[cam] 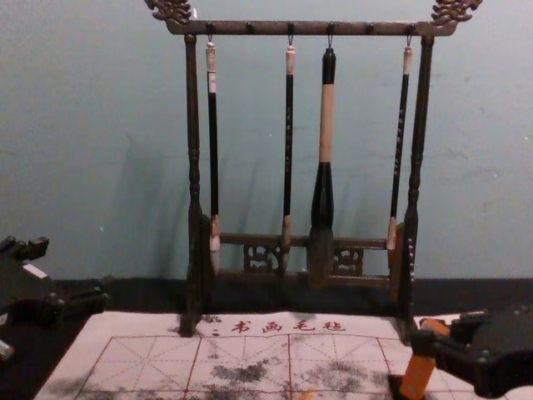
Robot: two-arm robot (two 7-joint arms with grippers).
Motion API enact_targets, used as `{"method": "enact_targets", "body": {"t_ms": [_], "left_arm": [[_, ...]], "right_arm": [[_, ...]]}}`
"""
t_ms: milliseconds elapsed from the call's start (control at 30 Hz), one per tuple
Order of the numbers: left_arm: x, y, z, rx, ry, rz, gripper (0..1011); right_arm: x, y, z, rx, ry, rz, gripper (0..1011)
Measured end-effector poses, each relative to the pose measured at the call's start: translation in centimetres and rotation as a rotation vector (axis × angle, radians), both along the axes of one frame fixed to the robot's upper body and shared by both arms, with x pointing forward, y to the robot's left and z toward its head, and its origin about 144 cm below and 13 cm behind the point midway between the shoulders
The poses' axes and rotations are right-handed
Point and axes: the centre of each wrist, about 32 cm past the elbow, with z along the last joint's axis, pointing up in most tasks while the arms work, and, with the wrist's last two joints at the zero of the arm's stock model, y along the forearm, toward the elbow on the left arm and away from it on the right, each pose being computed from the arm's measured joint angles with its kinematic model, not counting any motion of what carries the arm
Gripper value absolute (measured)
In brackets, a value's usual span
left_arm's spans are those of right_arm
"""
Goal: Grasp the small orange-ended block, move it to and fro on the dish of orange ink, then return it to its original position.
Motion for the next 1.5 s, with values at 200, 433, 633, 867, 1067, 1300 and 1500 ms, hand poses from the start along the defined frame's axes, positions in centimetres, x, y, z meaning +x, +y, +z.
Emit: {"method": "enact_targets", "body": {"t_ms": [200,433,633,867,1067,1300,1500], "left_arm": [[0.0,0.0,0.0,0.0,0.0,0.0,1001],[0.0,0.0,0.0,0.0,0.0,0.0,1002],[0.0,0.0,0.0,0.0,0.0,0.0,1001],[0.0,0.0,0.0,0.0,0.0,0.0,1001],[0.0,0.0,0.0,0.0,0.0,0.0,1001],[0.0,0.0,0.0,0.0,0.0,0.0,1001],[0.0,0.0,0.0,0.0,0.0,0.0,1001]], "right_arm": [[-0.1,0.1,-0.1,0.0,-0.001,-0.007,149],[-0.3,0.5,-0.7,-0.001,0.011,-0.027,149],[-0.6,1.0,-1.3,0.003,0.017,-0.052,149],[-0.8,1.6,-1.8,-0.003,0.015,-0.082,149],[-0.8,1.9,-2.4,-0.022,0.01,-0.104,149],[-0.8,2.1,-2.7,-0.022,0.012,-0.128,149],[-0.8,2.2,-2.7,-0.008,0.016,-0.141,149]]}}
